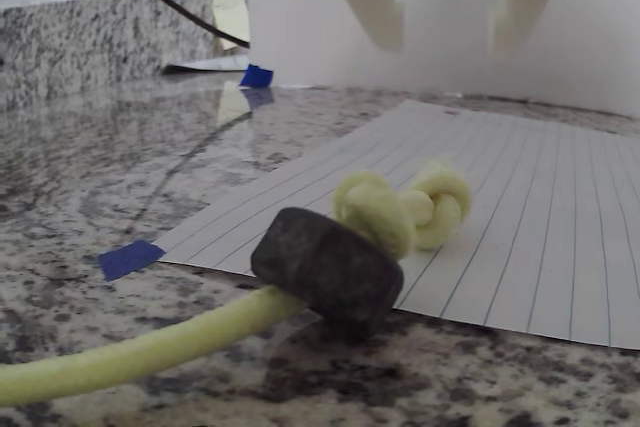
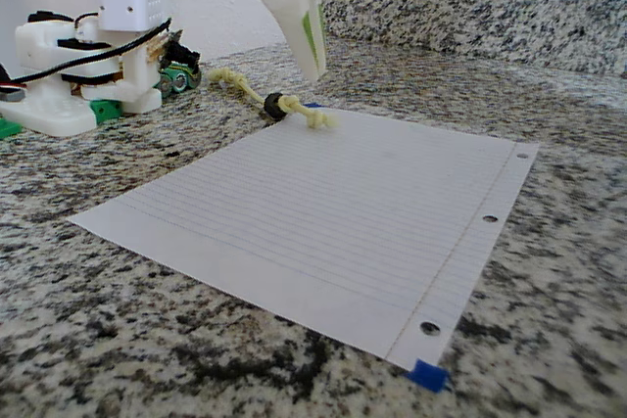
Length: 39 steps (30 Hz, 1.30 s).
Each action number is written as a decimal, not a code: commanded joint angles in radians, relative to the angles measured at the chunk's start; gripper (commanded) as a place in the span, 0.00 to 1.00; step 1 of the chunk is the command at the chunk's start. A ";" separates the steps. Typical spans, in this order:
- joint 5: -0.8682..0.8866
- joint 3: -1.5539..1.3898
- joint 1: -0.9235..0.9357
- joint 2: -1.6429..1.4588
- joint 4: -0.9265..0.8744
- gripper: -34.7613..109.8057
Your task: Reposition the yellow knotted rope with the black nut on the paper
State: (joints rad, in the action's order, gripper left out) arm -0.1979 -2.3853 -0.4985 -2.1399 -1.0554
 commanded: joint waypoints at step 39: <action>-0.255 0.037 0.020 0.282 0.178 0.48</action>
State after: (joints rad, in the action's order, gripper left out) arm -0.4387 -2.3823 -0.4832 -1.8592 -0.8897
